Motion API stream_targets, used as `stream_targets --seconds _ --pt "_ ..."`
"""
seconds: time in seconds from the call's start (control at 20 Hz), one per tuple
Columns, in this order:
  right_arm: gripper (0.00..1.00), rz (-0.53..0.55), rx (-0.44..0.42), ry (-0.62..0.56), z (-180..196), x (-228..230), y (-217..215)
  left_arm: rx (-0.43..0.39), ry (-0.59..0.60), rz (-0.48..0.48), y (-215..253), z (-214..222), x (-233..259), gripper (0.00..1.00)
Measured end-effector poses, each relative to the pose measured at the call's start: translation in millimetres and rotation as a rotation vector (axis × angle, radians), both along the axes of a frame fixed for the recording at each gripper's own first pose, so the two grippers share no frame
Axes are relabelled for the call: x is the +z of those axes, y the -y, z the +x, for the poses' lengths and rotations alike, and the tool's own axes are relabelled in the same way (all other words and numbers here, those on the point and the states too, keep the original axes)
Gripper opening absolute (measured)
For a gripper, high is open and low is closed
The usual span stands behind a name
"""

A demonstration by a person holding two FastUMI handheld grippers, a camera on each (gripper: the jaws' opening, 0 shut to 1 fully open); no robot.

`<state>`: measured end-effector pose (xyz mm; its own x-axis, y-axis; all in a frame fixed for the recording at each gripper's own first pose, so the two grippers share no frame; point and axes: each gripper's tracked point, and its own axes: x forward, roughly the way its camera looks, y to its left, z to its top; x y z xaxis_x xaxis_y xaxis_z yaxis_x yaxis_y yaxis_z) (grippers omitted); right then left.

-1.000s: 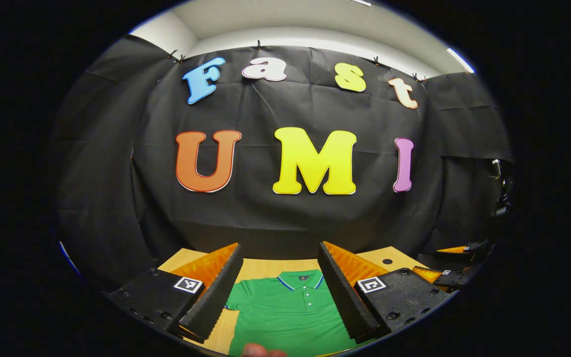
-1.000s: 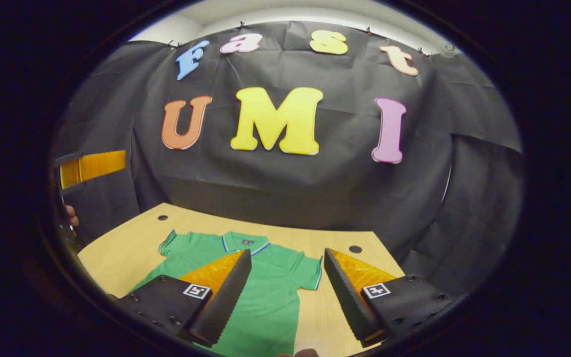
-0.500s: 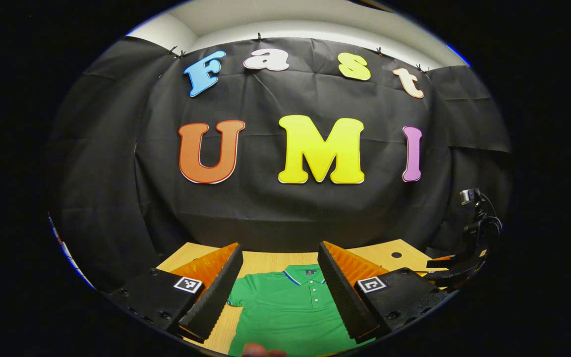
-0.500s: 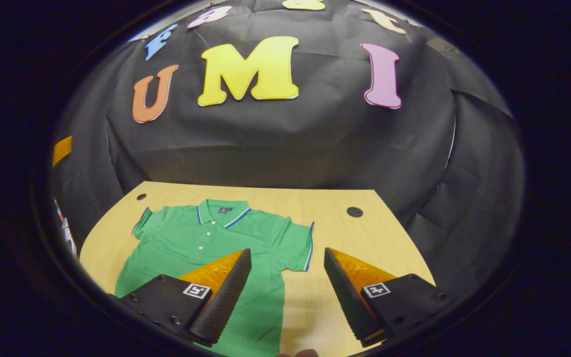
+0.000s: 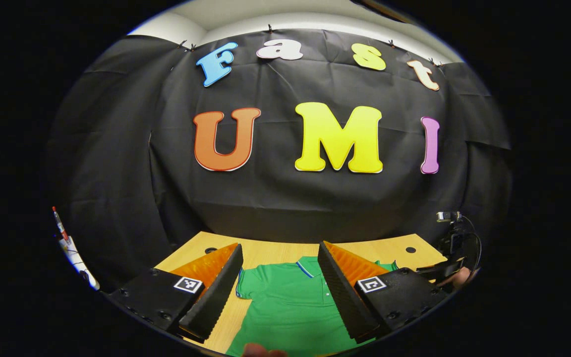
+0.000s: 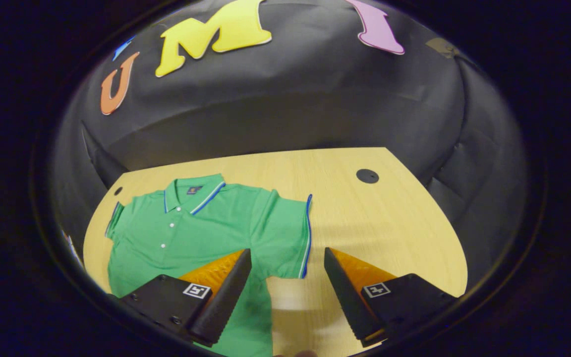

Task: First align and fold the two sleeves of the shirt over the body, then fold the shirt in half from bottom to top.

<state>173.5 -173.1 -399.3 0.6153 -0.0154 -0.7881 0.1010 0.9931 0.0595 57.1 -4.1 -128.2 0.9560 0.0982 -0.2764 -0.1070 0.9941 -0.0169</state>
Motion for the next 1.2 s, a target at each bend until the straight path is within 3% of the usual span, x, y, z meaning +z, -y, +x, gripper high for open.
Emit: stream_targets --seconds 0.3,0.6,0.65,0.7,0.75,0.85,0.95,1.1,1.15,1.2 --pt "0.95 0.037 -0.075 -0.049 37.5 -37.8 19.3 0.030 -0.054 -0.004 0.6 0.2 -21.1 0.98" --pt "0.94 0.037 -0.071 -0.085 57.2 -59.6 22.9 0.031 -0.084 -0.005 11.3 2.6 -29.9 0.98" --pt "0.83 0.030 -0.072 -0.079 58.8 -58.4 23.0 0.031 -0.084 0.001 10.5 3.0 -30.2 0.98" --pt "0.83 0.019 -0.075 -0.099 57.1 -59.7 23.6 0.033 -0.086 0.003 9.8 4.3 -31.6 0.98" --pt "0.67 0.003 -0.065 -0.105 57.1 -60.7 24.5 0.035 -0.088 0.000 10.0 5.0 -32.7 0.98" --pt "0.63 -0.061 -0.032 -0.123 54.5 -62.2 26.9 0.034 -0.094 -0.007 12.4 5.7 -35.1 0.98" --pt "0.13 -0.071 -0.010 -0.122 56.4 -62.8 20.4 0.023 -0.103 -0.012 17.2 6.2 -37.2 0.98" --pt "0.08 -0.049 -0.017 -0.115 60.5 -66.1 18.7 0.017 -0.102 -0.013 18.7 6.2 -37.4 0.98" --pt "0.02 -0.035 -0.021 -0.109 59.8 -62.0 18.2 0.018 -0.102 -0.014 16.8 5.3 -38.1 0.98" --pt "0.05 -0.020 -0.026 -0.114 59.7 -61.7 18.8 0.021 -0.109 -0.014 14.6 3.6 -40.2 0.98"
